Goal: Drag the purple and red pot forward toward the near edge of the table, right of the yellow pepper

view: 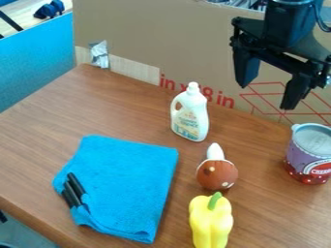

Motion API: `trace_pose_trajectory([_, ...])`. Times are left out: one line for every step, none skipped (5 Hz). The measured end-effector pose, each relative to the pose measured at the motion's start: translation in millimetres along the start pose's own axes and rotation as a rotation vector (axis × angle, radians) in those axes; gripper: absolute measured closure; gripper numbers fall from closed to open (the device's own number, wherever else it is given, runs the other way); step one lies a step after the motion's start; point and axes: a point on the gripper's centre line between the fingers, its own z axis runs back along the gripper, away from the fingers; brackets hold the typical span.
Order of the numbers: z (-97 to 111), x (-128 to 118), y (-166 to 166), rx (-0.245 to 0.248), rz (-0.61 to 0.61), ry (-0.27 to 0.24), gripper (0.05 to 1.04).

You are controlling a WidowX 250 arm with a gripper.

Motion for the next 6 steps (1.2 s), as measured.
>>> trace_pose_trajectory([-8, -3, -1, 0.001, 0.001, 0.027, 0.082])
trace_pose_trajectory([-24, 11, -7, -0.036, 0.105, 0.028, 0.082])
trace_pose_trajectory([-30, 29, -11, -0.076, 0.176, 0.004, 0.082])
trace_pose_trajectory([-43, 47, -14, -0.090, 0.219, -0.004, 0.082])
trace_pose_trajectory([-59, 54, -17, -0.087, 0.233, 0.014, 0.082])
trace_pose_trajectory([-80, 59, -21, -0.089, 0.235, 0.050, 0.082])
